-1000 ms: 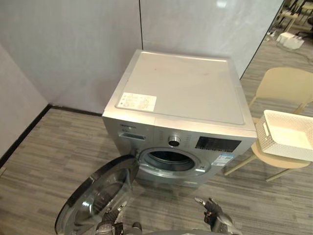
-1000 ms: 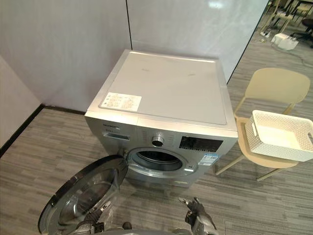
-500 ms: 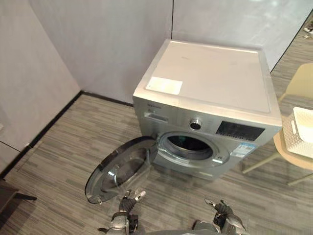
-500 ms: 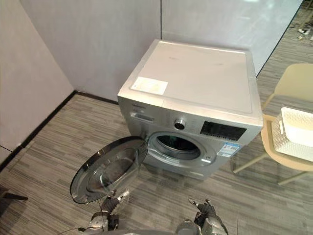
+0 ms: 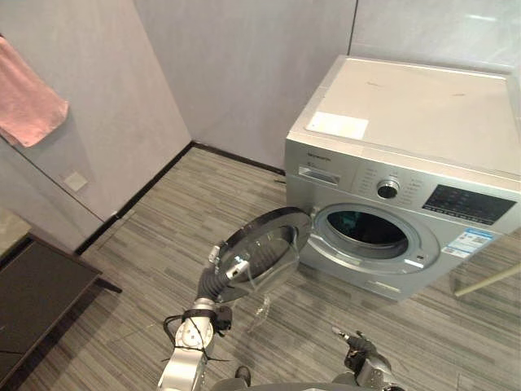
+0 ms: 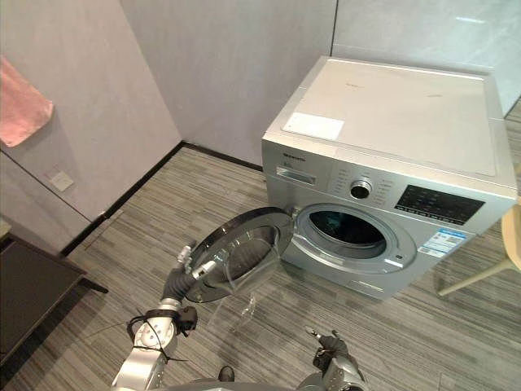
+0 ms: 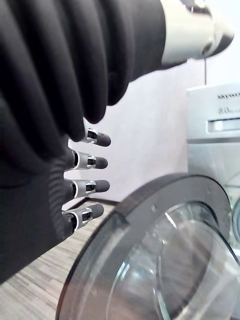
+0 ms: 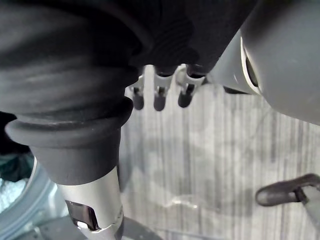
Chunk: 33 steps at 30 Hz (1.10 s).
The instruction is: Pick up the laundry basket with both hands and put the clothes into the washing machine.
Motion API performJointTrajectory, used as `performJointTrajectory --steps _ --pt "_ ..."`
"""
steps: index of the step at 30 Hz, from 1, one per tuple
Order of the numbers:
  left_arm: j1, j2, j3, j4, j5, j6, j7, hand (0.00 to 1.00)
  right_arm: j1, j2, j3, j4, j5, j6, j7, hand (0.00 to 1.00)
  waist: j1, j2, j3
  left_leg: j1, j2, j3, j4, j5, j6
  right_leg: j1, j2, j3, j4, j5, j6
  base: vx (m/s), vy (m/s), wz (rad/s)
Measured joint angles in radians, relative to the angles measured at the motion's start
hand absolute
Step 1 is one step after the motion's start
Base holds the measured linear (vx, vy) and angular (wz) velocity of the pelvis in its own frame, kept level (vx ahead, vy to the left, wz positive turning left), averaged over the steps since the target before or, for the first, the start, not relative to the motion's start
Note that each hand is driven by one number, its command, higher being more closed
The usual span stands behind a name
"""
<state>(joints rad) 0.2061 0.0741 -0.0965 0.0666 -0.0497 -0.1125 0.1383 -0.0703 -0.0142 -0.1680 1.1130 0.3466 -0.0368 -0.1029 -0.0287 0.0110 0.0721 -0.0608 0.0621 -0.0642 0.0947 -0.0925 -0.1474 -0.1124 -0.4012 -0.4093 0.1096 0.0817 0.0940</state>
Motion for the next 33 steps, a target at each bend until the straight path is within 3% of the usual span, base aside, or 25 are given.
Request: performJointTrajectory --steps 1,2,3,4,5,6,7,8,9,10,11,13,14,16,18,21,23,28,33 --pt "-0.001 -0.008 0.022 -0.005 -0.001 -0.005 0.003 0.00 0.001 0.002 0.005 -0.001 -0.004 0.000 0.000 0.00 -0.003 -0.005 0.002 -0.002 0.005 0.002 0.000 0.000 0.000 -0.007 0.007 0.000 0.003 0.000 -0.030 -0.03 0.005 -0.30" --pt "0.000 -0.020 0.061 -0.020 -0.008 -0.006 0.017 0.00 0.008 0.007 0.011 -0.023 -0.005 -0.001 0.000 0.00 -0.011 -0.014 0.008 -0.003 0.015 0.001 0.003 0.000 0.000 -0.019 0.021 0.002 0.019 0.002 -0.105 0.00 0.001 -0.20" --pt "-0.003 -0.023 0.088 -0.031 -0.019 -0.006 0.040 0.00 0.038 0.013 0.021 -0.051 -0.005 -0.008 0.001 0.00 -0.013 -0.024 0.014 0.003 0.027 0.004 0.001 0.000 0.001 -0.020 0.033 -0.004 0.030 0.032 -0.136 -0.03 0.000 -0.24" --pt "-0.003 -0.025 0.103 -0.034 -0.019 -0.006 0.048 0.00 0.050 0.011 0.025 -0.063 -0.006 -0.010 0.004 0.00 -0.012 -0.032 0.016 0.010 0.037 0.012 -0.003 -0.002 0.004 -0.022 0.041 -0.007 0.031 0.061 -0.139 -0.03 0.002 -0.43" --pt "0.000 -0.032 0.130 -0.052 -0.019 -0.007 0.069 0.00 0.067 0.002 0.030 -0.093 -0.006 -0.019 0.014 0.00 -0.001 -0.018 0.008 0.028 0.073 0.046 -0.021 -0.007 0.015 -0.029 0.074 0.004 0.048 0.082 -0.134 -0.03 -0.013 -0.50" --pt "0.001 -0.034 0.181 -0.060 -0.018 -0.015 0.088 0.00 0.087 0.009 0.040 -0.124 -0.007 -0.026 0.021 0.00 -0.004 -0.023 0.013 0.037 0.097 0.059 -0.025 -0.002 0.016 -0.071 0.097 0.019 0.243 -0.053 -0.093 0.01 -0.031 -0.37" --pt "-0.001 -0.032 0.207 -0.060 -0.018 -0.015 0.095 0.00 0.102 0.012 0.053 -0.136 -0.007 -0.030 0.026 0.00 -0.012 -0.043 0.007 0.040 0.097 0.054 -0.027 0.002 0.017 -0.073 0.112 0.026 0.309 -0.114 -0.072 0.03 -0.072 -0.13" --pt "-0.006 -0.027 0.263 -0.060 -0.020 -0.015 0.117 0.00 0.132 0.012 0.057 -0.142 -0.015 -0.036 0.037 0.00 -0.012 -0.079 -0.016 0.041 0.090 0.054 -0.036 0.000 0.009 -0.057 0.125 0.019 0.285 -0.175 -0.061 0.04 -0.075 -0.04" --pt "-0.012 -0.031 0.300 -0.060 -0.025 -0.015 0.135 0.00 0.144 0.010 0.054 -0.141 -0.023 -0.037 0.041 0.00 -0.008 -0.093 -0.026 0.039 0.090 0.056 -0.047 0.005 0.001 -0.034 0.141 0.024 0.222 -0.189 -0.038 0.06 -0.110 -0.09" --pt "-0.017 -0.036 0.341 -0.060 -0.031 -0.013 0.151 0.00 0.148 0.006 0.042 -0.136 -0.026 -0.037 0.041 0.00 -0.009 -0.089 -0.026 0.039 0.101 0.055 -0.063 0.020 -0.010 -0.010 0.163 0.020 0.152 -0.173 0.010 0.07 -0.094 -0.15" --pt "-0.020 -0.040 0.370 -0.060 -0.047 -0.013 0.168 0.00 0.148 0.000 0.026 -0.132 -0.028 -0.035 0.040 0.00 -0.007 -0.087 -0.031 0.042 0.116 0.062 -0.068 0.036 0.000 0.006 0.191 0.018 0.093 -0.141 0.005 0.13 -0.103 -0.22" --pt "-0.040 -0.047 0.462 -0.065 -0.066 -0.012 0.193 0.00 0.147 -0.029 -0.005 -0.107 -0.037 -0.034 0.040 0.00 0.003 -0.051 -0.036 0.042 0.131 0.105 -0.081 0.046 0.002 0.028 0.231 0.037 -0.039 -0.066 0.002 0.11 -0.046 -0.46" --pt "-0.049 -0.046 0.493 -0.070 -0.066 -0.012 0.199 0.00 0.146 -0.033 -0.012 -0.108 -0.040 -0.034 0.040 0.00 0.004 -0.046 -0.035 0.044 0.130 0.119 -0.081 0.047 0.003 0.038 0.235 0.046 -0.067 -0.048 0.004 0.05 -0.001 -0.53" --pt "-0.087 -0.020 0.591 -0.120 -0.066 -0.014 0.233 0.00 0.160 -0.031 -0.032 -0.106 -0.044 -0.033 0.042 0.00 0.014 -0.049 -0.036 0.068 0.126 0.162 -0.088 0.047 0.003 0.084 0.246 0.075 -0.153 -0.003 0.008 0.02 0.006 -0.35" --pt "-0.106 -0.002 0.620 -0.136 -0.064 -0.017 0.241 0.00 0.170 -0.028 -0.032 -0.106 -0.044 -0.033 0.045 0.00 0.016 -0.051 -0.038 0.069 0.127 0.164 -0.088 0.047 0.002 0.086 0.247 0.073 -0.157 -0.003 0.008 0.00 0.000 -0.05" --pt "-0.141 0.053 0.691 -0.132 -0.065 -0.019 0.268 0.00 0.180 -0.026 -0.032 -0.110 -0.044 -0.033 0.063 0.00 0.020 -0.055 -0.037 0.031 0.134 0.175 -0.087 0.046 0.002 0.055 0.254 0.073 -0.171 0.010 0.003 -0.04 -0.011 -0.02" --pt "-0.180 0.115 0.713 -0.085 -0.067 -0.020 0.280 0.00 0.187 -0.025 -0.029 -0.130 -0.044 -0.034 0.068 0.00 0.038 -0.068 -0.019 -0.023 0.136 0.179 -0.074 0.046 0.001 0.014 0.258 0.073 -0.187 0.031 0.002 -0.10 -0.026 -0.07" --pt "-0.341 0.364 0.752 0.170 -0.109 -0.009 0.277 0.00 0.187 -0.025 -0.021 -0.195 -0.035 -0.036 0.085 0.00 0.047 -0.122 0.066 -0.160 0.143 0.165 -0.015 0.049 -0.004 -0.083 0.265 0.070 -0.206 0.072 -0.011 -0.08 -0.028 0.00" --pt "-0.549 0.529 0.714 0.417 -0.170 -0.002 0.230 0.00 0.186 -0.024 0.011 -0.256 -0.002 -0.050 0.086 0.00 0.048 -0.177 0.133 -0.303 0.149 0.152 0.061 0.049 -0.005 -0.197 0.267 0.079 -0.207 0.114 -0.022 -0.04 -0.005 -0.03"
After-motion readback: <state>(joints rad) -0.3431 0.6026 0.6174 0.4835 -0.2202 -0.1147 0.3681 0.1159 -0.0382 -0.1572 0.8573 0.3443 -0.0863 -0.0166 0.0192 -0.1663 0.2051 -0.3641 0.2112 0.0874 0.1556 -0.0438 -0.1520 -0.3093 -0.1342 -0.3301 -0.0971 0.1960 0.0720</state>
